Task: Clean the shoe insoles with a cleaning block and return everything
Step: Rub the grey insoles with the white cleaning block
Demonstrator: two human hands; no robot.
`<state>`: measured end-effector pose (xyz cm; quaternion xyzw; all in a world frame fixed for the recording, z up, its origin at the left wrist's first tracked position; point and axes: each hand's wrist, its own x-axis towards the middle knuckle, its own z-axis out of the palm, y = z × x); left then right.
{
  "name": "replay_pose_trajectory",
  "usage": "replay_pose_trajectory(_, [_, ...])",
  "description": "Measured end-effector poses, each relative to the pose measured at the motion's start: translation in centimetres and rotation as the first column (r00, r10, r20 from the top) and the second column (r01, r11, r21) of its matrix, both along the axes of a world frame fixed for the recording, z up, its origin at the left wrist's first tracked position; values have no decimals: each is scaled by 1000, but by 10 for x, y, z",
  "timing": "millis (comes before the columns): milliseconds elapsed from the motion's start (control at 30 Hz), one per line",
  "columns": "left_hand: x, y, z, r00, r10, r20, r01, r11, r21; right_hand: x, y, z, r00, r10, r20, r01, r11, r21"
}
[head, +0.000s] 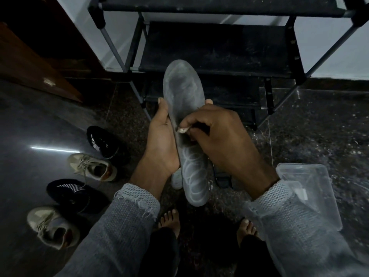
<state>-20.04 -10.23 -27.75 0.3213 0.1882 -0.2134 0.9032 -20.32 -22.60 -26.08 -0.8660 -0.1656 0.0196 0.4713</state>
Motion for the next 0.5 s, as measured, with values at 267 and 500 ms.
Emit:
replay_pose_trajectory(267, [3,2,-2,999,45,31,-47,998,53,-1,-4,6,970,231,-69,-234,972,-31])
replay_pose_trajectory(500, [1,1,-1,1000,29,11,-29,999,17,0,-1,4,993,113,-39,-114,993,-23])
